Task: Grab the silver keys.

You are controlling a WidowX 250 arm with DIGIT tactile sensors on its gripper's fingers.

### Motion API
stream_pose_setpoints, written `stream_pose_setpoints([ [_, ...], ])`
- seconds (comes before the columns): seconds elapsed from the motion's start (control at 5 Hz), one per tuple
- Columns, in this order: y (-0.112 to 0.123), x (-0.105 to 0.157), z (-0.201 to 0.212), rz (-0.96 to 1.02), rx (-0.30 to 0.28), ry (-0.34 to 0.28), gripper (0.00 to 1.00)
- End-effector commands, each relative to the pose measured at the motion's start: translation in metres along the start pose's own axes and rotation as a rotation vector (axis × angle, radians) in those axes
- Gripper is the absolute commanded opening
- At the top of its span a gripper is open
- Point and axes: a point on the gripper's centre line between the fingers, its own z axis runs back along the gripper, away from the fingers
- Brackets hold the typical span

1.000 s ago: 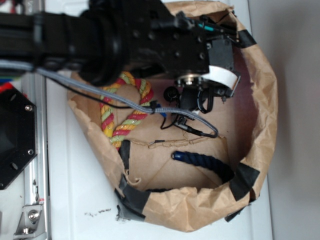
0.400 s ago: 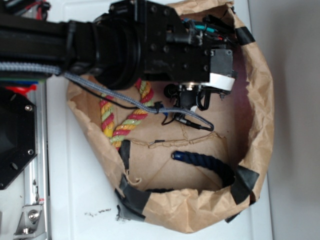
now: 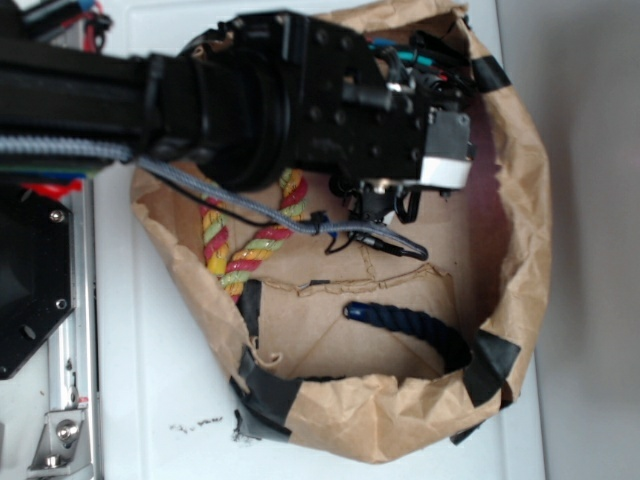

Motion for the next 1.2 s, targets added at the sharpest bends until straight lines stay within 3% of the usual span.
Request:
stream_pose_setpoints([
  [0.0, 0.003, 0.006, 0.003, 0.005, 0.017, -0.014, 0.00],
  [0.8, 0.006, 0.010, 0.005, 0.034, -0.036, -0.010, 0.00],
  [1.0, 0.031, 0.029, 0.038, 0.102, -0.146, -0.009, 0.00],
])
